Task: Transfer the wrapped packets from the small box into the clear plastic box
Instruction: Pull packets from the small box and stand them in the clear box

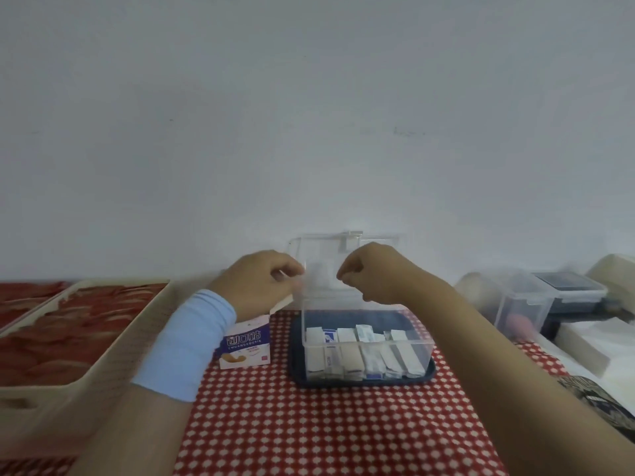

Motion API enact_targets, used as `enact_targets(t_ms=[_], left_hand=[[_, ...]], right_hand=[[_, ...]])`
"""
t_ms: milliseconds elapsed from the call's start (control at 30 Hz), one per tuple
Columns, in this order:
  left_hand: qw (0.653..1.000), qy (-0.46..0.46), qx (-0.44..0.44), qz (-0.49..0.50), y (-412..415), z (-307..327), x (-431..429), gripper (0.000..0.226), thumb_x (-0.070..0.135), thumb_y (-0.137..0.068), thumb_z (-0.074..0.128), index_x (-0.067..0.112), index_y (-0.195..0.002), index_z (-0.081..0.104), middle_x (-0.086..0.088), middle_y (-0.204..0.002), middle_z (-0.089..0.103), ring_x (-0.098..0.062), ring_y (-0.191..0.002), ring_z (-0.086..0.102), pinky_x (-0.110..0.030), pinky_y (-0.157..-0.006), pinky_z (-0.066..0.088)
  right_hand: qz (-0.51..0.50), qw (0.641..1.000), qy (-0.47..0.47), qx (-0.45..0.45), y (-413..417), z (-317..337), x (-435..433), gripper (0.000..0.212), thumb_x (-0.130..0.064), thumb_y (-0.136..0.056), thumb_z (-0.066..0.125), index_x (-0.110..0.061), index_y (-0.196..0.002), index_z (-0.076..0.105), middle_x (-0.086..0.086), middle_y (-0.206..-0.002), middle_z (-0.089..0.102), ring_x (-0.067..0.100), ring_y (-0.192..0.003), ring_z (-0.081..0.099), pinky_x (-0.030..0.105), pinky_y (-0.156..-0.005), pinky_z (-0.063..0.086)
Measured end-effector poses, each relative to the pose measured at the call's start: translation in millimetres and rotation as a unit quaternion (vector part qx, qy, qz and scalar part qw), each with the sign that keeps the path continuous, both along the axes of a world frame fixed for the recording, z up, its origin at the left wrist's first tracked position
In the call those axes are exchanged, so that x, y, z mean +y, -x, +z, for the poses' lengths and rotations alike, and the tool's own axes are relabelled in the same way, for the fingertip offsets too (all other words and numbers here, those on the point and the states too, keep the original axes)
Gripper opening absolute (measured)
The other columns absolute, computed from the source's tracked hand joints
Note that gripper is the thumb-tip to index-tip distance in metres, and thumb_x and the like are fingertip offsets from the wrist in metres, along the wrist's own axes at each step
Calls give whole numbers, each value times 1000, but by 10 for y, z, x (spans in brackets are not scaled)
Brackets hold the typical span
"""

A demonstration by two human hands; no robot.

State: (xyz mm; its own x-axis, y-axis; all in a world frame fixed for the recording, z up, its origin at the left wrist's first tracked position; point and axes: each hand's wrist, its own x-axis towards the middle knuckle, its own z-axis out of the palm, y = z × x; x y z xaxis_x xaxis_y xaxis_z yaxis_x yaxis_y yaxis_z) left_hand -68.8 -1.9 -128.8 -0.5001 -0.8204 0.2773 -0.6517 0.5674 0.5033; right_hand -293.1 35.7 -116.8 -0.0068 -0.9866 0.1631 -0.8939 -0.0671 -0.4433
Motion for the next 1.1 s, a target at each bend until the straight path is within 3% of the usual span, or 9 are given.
enact_targets(t_ms=[100, 200, 300, 433, 533, 700, 867, 1000, 1100], left_hand=[[997, 11, 21, 71, -331, -85, -206, 13, 32, -96, 59, 38, -105, 67, 20, -105, 64, 2, -95, 58, -16, -74, 41], [993, 3, 11, 120, -600, -226, -325, 17, 28, -94, 61, 45, -95, 63, 22, -101, 62, -1, -95, 58, -22, -80, 42], [991, -6, 4, 137, -768, -373, -401, 18, 26, -92, 62, 43, -98, 64, 15, -108, 62, -3, -98, 58, -26, -88, 44], [991, -37, -9, 130, -847, -464, -485, 11, 41, -86, 65, 50, -91, 62, 20, -109, 63, 0, -99, 59, -37, -100, 49], [991, -48, 10, 124, -868, -472, -506, 14, 35, -89, 64, 49, -92, 63, 21, -111, 65, 0, -100, 61, -37, -102, 49], [990, -50, 37, 123, -916, -493, -522, 25, 21, -89, 60, 44, -99, 64, 16, -112, 67, -2, -99, 62, -34, -101, 50], [990, -45, 52, 121, -927, -492, -506, 21, 23, -85, 66, 39, -99, 68, 17, -91, 66, -5, -85, 64, -33, -90, 54], [989, -58, 64, 117, -943, -499, -510, 25, 24, -84, 67, 39, -103, 65, 17, -84, 68, -3, -80, 65, -34, -88, 55], [988, -70, 77, 116, -941, -497, -504, 22, 28, -85, 66, 39, -104, 68, 19, -88, 70, 0, -83, 67, -34, -89, 56]], right_hand=[[39, 998, 37, -15, -324, 38, 19, 22, -16, -100, 57, -20, -111, 75, -6, -114, 71, -1, -76, 58, 20, -83, 46], [61, 997, 45, -25, -588, -1, -26, 23, -14, -99, 57, -22, -112, 75, -7, -115, 71, 4, -92, 58, 20, -87, 45], [73, 996, 42, -24, -812, -74, -141, 21, -15, -97, 61, -23, -108, 77, -7, -114, 71, 4, -90, 58, 20, -85, 43], [78, 997, 27, -4, -1103, -177, -308, 19, -19, -95, 65, -26, -108, 78, -8, -113, 73, 9, -97, 65, 30, -93, 52], [80, 996, 16, 23, -1281, -248, -423, 20, -25, -94, 67, -29, -111, 76, -9, -113, 73, 11, -99, 66, 33, -92, 55], [101, 988, -1, 117, -1484, -356, -605, 20, -29, -91, 69, -35, -109, 76, -12, -100, 72, 11, -90, 66, 29, -82, 56], [99, 985, 10, 142, -1580, -453, -721, 15, -36, -94, 66, -37, -106, 74, -11, -101, 73, 12, -89, 66, 34, -83, 58], [87, 992, 18, 86, -1514, -466, -710, 21, -31, -90, 70, -33, -111, 70, -10, -99, 73, 10, -94, 64, 36, -85, 57], [79, 996, 43, 0, -1406, -448, -675, 23, -22, -90, 71, -30, -111, 74, -11, -96, 72, 5, -82, 64, 27, -79, 57]])
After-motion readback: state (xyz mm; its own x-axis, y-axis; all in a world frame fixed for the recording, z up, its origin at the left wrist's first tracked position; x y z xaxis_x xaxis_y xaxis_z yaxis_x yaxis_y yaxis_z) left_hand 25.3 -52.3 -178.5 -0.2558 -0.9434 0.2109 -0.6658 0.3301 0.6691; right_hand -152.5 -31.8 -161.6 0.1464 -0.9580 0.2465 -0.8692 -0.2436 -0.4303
